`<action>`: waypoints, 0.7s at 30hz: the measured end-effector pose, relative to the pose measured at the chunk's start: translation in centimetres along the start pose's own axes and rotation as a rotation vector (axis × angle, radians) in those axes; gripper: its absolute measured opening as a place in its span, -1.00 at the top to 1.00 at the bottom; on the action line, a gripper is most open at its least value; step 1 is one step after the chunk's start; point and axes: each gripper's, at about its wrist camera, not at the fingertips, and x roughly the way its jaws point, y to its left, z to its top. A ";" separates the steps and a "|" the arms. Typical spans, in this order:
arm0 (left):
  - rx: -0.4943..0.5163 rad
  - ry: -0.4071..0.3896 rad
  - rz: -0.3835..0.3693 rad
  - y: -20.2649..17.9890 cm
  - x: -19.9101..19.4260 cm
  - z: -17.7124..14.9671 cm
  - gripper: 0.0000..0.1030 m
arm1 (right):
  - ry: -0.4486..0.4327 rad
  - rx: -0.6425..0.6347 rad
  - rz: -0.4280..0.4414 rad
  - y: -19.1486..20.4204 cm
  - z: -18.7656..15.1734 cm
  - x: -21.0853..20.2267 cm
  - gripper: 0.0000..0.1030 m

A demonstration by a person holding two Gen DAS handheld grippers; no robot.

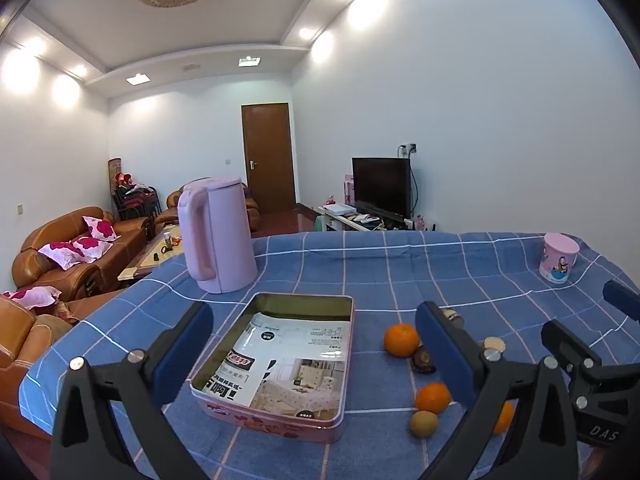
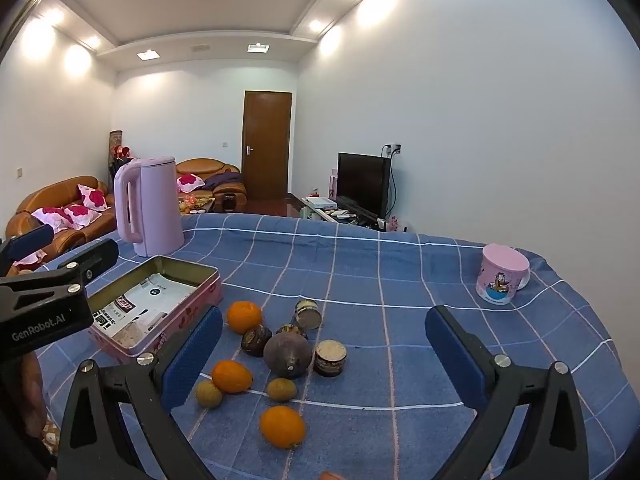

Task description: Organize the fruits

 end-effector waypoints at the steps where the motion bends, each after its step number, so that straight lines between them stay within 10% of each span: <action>1: -0.001 -0.001 0.002 0.0 0.0 0.0 -1.00 | 0.001 0.001 0.002 0.0 0.0 0.0 -0.98; 21: -0.001 0.006 0.005 0.0 0.5 -0.4 -1.00 | 0.008 -0.001 0.008 0.2 -0.2 0.1 -0.98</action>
